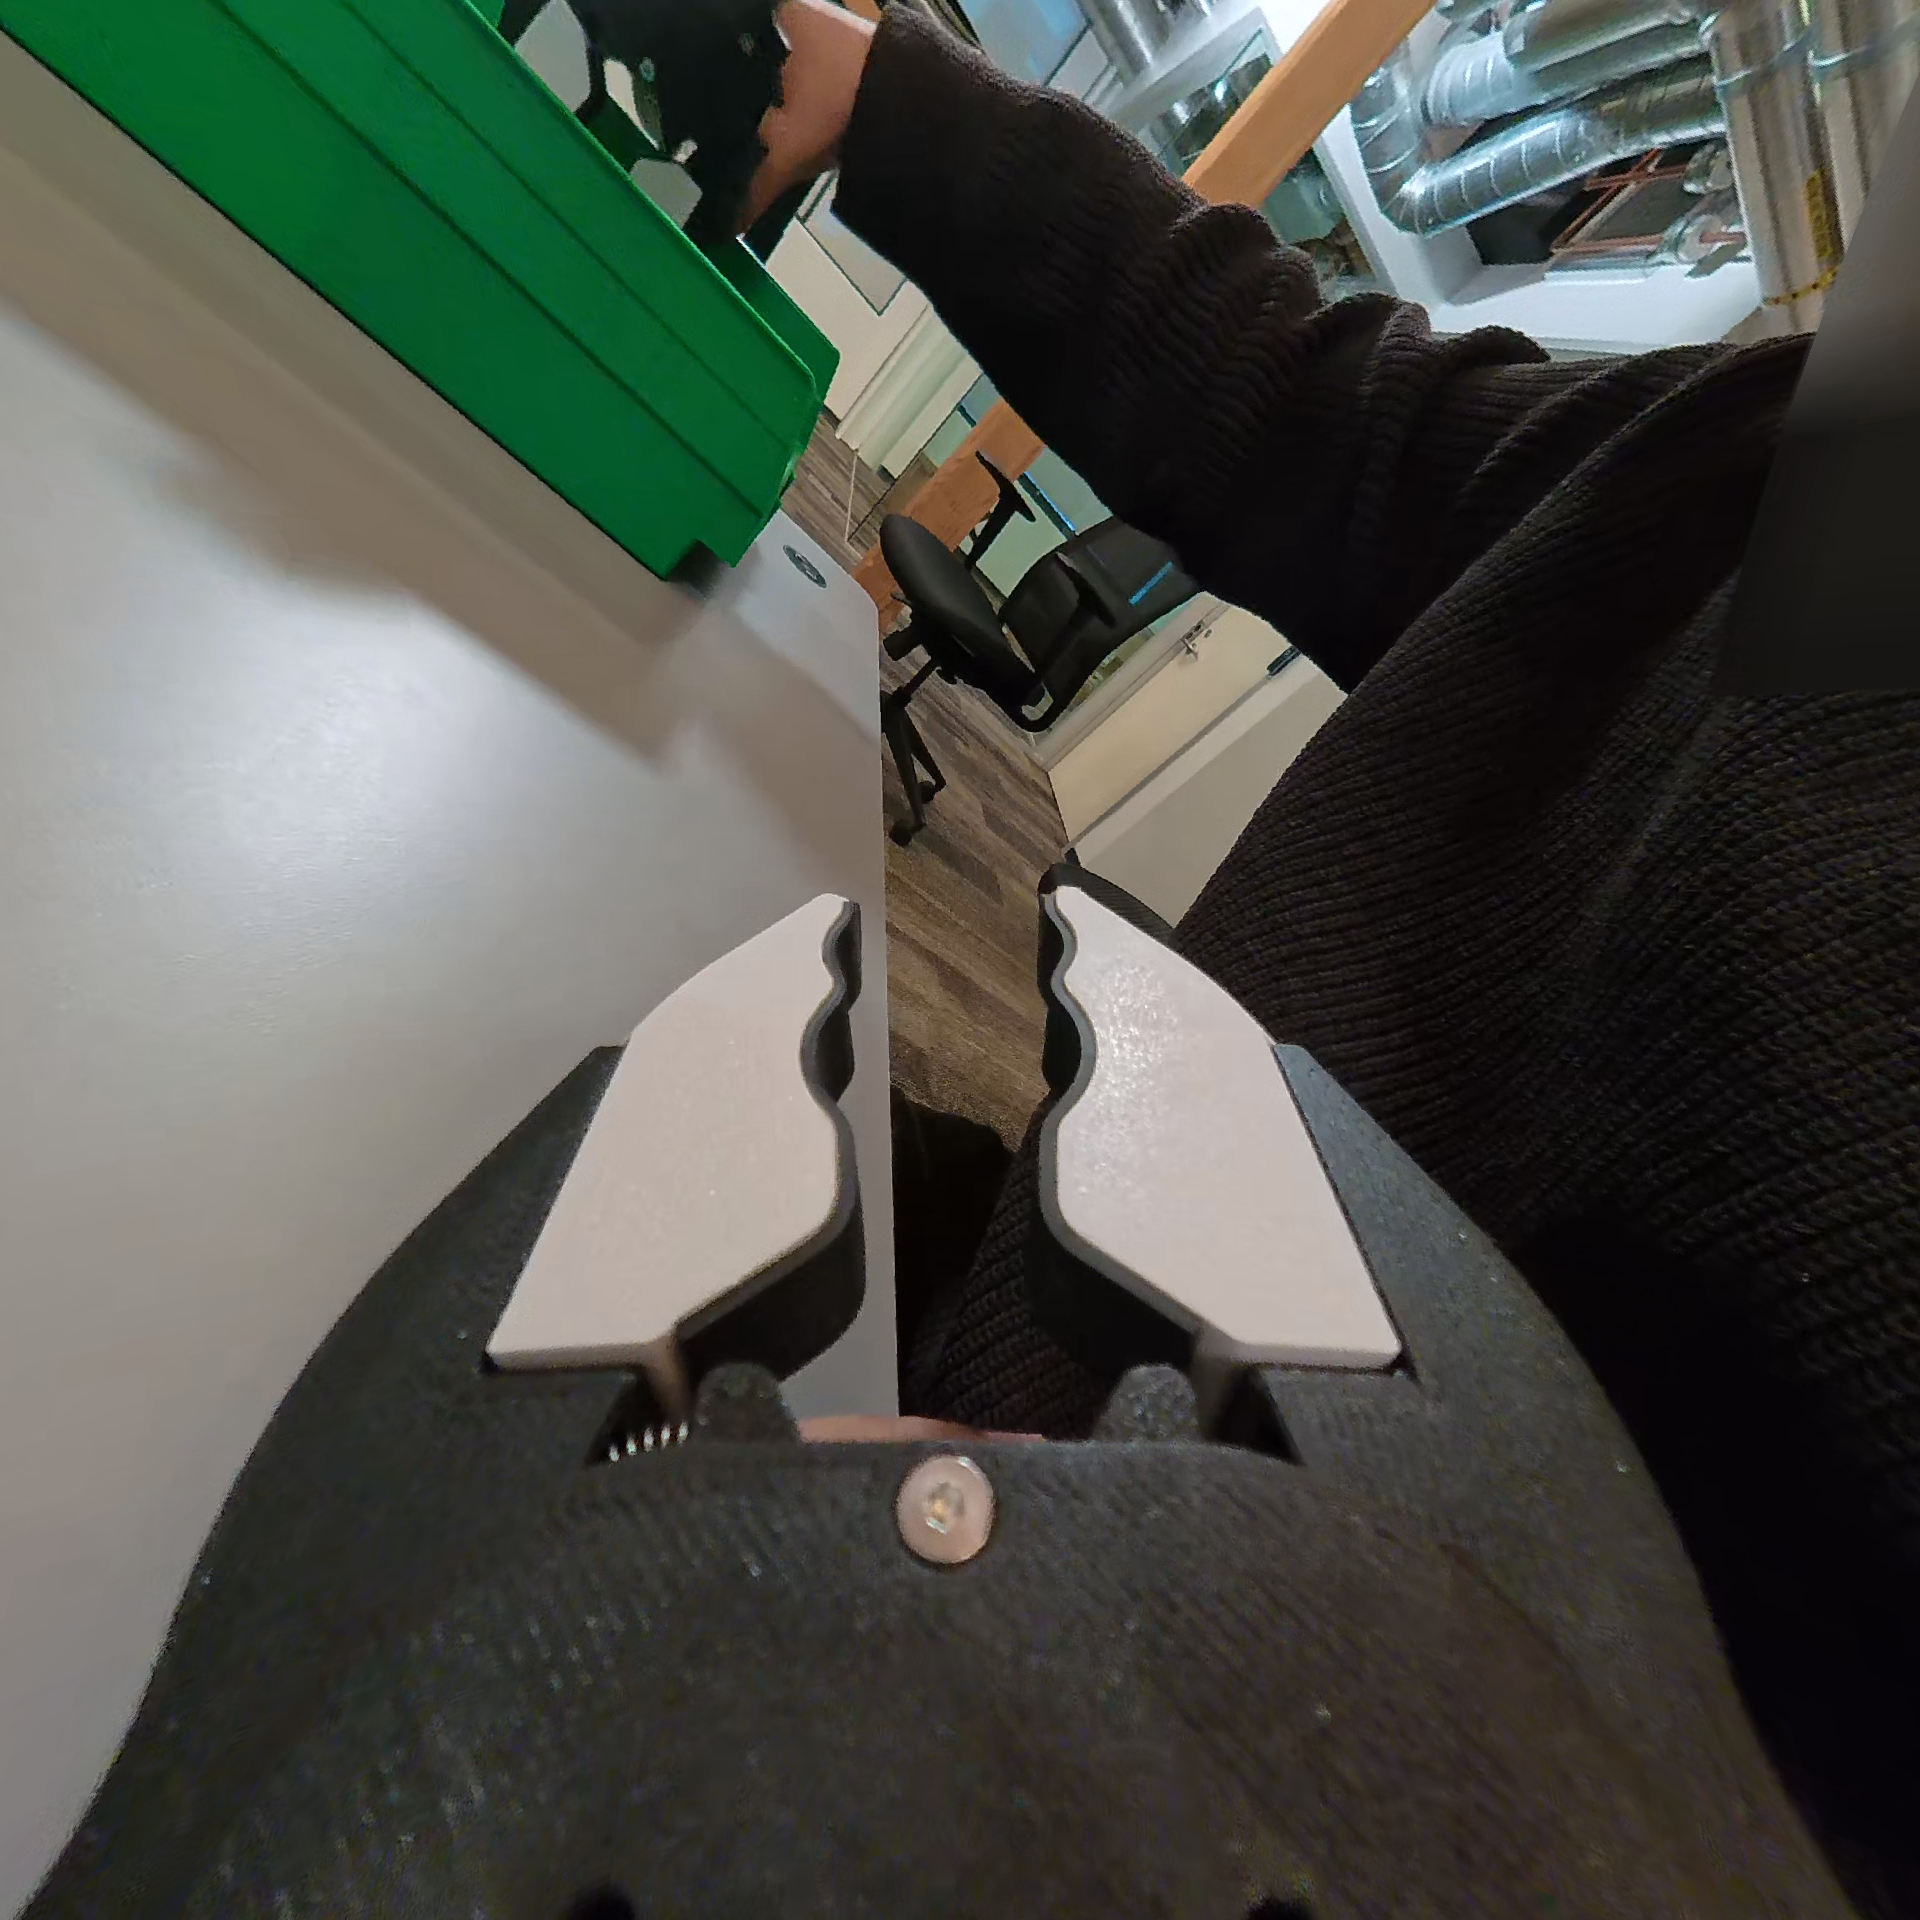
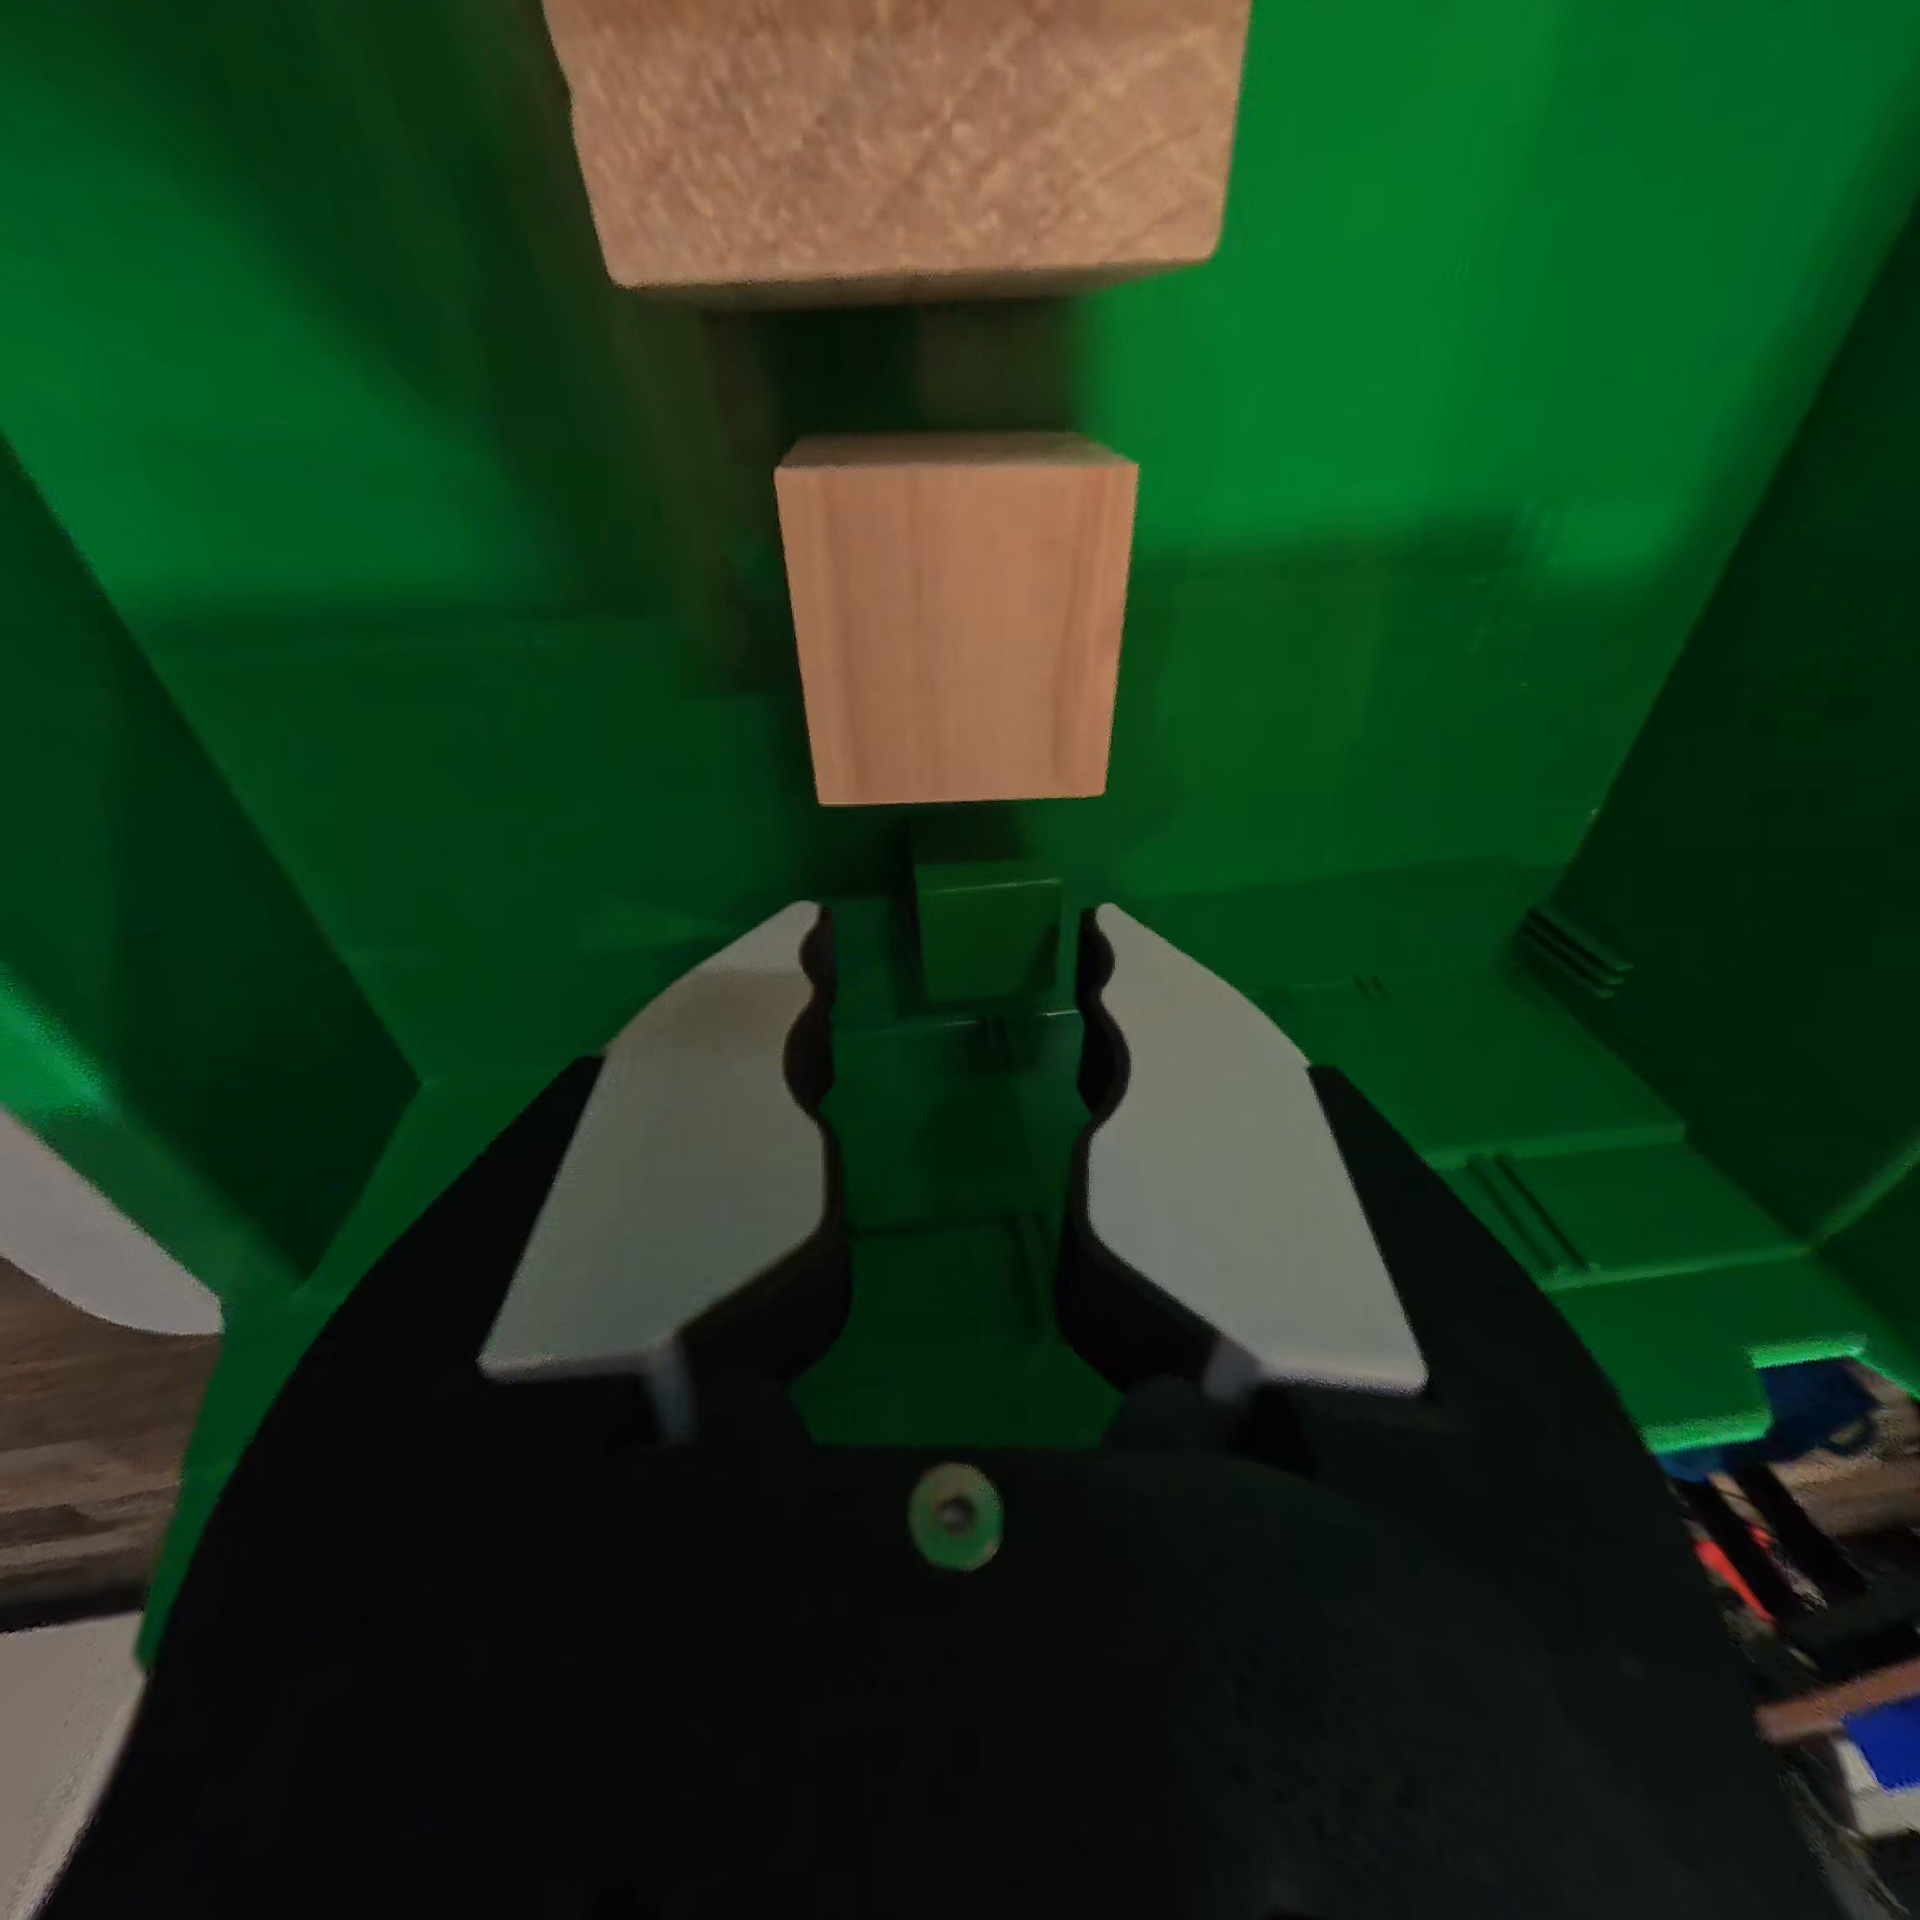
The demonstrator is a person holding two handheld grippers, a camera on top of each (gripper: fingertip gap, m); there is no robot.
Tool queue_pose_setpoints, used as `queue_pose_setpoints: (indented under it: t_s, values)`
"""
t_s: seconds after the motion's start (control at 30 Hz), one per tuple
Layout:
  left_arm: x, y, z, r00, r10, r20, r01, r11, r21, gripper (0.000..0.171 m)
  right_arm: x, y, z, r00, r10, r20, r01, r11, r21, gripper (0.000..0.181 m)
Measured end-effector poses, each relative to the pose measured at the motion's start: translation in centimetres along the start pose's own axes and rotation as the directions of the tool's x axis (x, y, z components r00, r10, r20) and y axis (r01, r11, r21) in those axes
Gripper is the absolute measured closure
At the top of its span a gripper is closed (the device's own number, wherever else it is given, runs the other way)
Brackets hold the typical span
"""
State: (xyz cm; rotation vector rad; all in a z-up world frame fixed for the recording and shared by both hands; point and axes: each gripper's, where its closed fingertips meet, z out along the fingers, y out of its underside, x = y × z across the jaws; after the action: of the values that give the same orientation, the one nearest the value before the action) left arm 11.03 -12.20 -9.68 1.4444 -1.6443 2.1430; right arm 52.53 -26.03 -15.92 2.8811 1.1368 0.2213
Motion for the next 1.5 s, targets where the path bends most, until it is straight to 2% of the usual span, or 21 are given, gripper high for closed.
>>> queue_pose_setpoints:
  t_s: [0.13, 0.3, 0.37, 0.4, 0.97, 1.03, 1.17, 1.23, 1.37, 1.5]
  values:
    - [0.0, 0.0, 0.0, 1.000, -0.005, -0.005, 0.005, 1.000, -0.002, 0.139, 0.1, -0.2, -0.6, 1.000, 0.008, -0.022, -0.008, 1.000, 0.009, 0.130]
    - [0.2, 0.0, 0.0, 1.000, -0.004, -0.006, 0.004, 1.000, 0.000, 0.139, 0.1, 0.4, 0.5, 0.999, -0.023, -0.034, 0.021, 0.998, -0.060, 0.137]
    - [0.2, 0.1, 0.0, 1.000, -0.003, -0.005, 0.003, 1.000, -0.002, 0.139, 0.1, 0.4, 0.9, 0.999, -0.034, -0.041, 0.031, 0.997, -0.074, 0.146]
    - [0.2, 0.1, 0.0, 1.000, -0.003, -0.005, 0.003, 1.000, -0.004, 0.139, 0.2, 0.3, 0.9, 0.998, -0.042, -0.044, 0.039, 0.997, -0.071, 0.152]
    - [0.1, 0.2, 0.0, 1.000, -0.017, -0.014, 0.017, 1.000, -0.006, 0.139, 0.2, -1.1, 0.8, 0.999, 0.007, -0.041, -0.007, 1.000, -0.007, 0.152]
    - [0.1, 0.2, 0.0, 1.000, -0.019, -0.015, 0.019, 1.000, -0.006, 0.139, 0.2, -0.9, 0.9, 0.999, -0.001, -0.042, 0.000, 1.000, -0.018, 0.150]
    - [0.2, 0.2, 0.0, 1.000, -0.017, -0.016, 0.017, 1.000, -0.009, 0.139, 0.0, -0.6, 1.2, 0.999, 0.021, -0.030, -0.022, 0.999, -0.030, 0.128]
    - [0.3, 0.2, 0.0, 1.000, -0.014, -0.016, 0.014, 1.000, -0.010, 0.139, 0.0, -0.4, 1.0, 0.999, 0.028, -0.035, -0.029, 0.999, -0.031, 0.124]
    - [0.6, 0.0, 0.0, 1.000, -0.013, -0.027, 0.013, 1.000, -0.007, 0.139, 0.2, -0.2, -0.4, 0.996, 0.058, -0.067, -0.059, 0.998, -0.011, 0.121]
    - [0.8, 0.1, -0.1, 0.999, -0.005, -0.033, 0.005, 1.000, -0.014, 0.139, 0.1, -2.3, -2.0, 0.993, 0.087, -0.080, -0.080, 0.992, 0.093, 0.122]
